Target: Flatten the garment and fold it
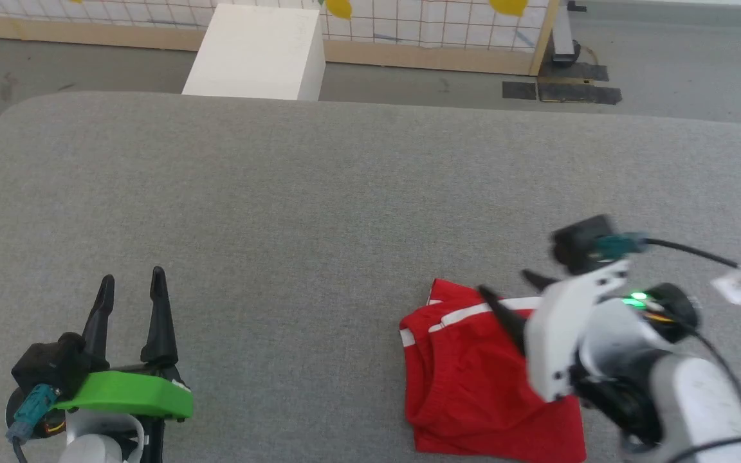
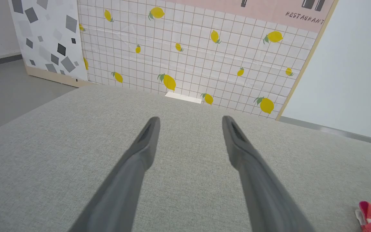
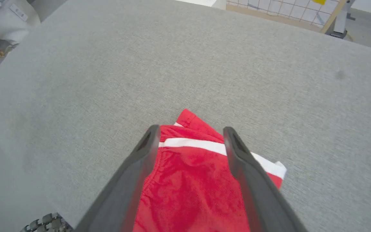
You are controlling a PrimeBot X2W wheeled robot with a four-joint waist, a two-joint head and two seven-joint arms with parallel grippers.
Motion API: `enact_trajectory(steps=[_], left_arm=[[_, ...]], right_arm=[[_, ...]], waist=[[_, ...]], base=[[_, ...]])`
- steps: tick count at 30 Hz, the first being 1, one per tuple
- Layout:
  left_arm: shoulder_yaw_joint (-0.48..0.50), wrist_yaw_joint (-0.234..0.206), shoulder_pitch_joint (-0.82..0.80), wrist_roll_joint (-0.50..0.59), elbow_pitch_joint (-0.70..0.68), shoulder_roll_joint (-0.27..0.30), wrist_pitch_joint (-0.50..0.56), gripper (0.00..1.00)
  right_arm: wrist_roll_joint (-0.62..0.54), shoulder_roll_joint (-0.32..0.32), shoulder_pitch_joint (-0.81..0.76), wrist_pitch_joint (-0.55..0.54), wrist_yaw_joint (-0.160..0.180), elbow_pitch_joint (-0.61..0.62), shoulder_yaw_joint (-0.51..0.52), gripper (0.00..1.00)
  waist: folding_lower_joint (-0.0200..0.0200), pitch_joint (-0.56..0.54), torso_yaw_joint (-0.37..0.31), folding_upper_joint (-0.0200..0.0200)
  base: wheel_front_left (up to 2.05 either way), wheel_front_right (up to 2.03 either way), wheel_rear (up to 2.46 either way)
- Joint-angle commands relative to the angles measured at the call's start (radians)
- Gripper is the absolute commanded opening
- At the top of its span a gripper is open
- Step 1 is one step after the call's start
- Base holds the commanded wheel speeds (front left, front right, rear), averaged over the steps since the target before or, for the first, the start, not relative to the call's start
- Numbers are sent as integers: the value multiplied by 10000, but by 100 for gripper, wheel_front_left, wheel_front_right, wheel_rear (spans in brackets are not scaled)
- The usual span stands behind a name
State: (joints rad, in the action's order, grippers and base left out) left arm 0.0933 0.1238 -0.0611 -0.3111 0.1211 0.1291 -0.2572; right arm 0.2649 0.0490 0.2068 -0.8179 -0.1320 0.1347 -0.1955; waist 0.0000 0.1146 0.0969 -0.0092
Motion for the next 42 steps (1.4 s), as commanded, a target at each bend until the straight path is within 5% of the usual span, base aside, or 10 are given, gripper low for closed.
enact_trajectory(steps=[1, 5, 10, 24, 25, 27, 33, 42], left_arm=[[-3, 68, 69, -5, -43, 32, -45, 100], [-49, 68, 42, -27, -92, 36, -45, 100], [-130, 68, 47, -73, -85, 43, -45, 100], [-314, 69, -79, -182, -18, 145, -45, 100], [-308, 69, -69, -179, -12, 144, -45, 100], [-274, 69, -37, -172, -5, 138, -45, 100], [-86, 66, 117, -149, -75, 126, -45, 100], [504, 42, 209, -292, -503, 159, -45, 100]], right_arm=[[-173, 13, -343, 50, 13, 411, 481, 100], [-668, 13, -1165, -82, 13, 1000, 1729, 100], [-811, 13, -1998, -309, 13, 775, 2045, 100], [-1341, 13, -1305, 816, 13, -2881, 1440, 100], [-1354, 13, -1273, 771, 13, -3050, 1420, 52], [-1355, 13, -1165, 807, 13, -3238, 1367, 0], [-1691, 13, -825, 688, 13, -3107, 1039, 0], [-1633, 1313, 455, -341, 13, -2639, -816, 0]], waist=[[0, 11, -85, 92], [0, 86, -133, 92], [0, 179, -158, 92], [0, 366, 138, 92], [0, 353, 141, 92], [0, 327, 128, 92], [0, 289, -295, 92], [0, 897, -2887, 92]], base=[[0, 0, 0], [0, 0, 0], [0, 0, 0], [0, 0, 0], [0, 0, 0], [0, 0, 0], [0, 0, 0], [0, 0, 0]])
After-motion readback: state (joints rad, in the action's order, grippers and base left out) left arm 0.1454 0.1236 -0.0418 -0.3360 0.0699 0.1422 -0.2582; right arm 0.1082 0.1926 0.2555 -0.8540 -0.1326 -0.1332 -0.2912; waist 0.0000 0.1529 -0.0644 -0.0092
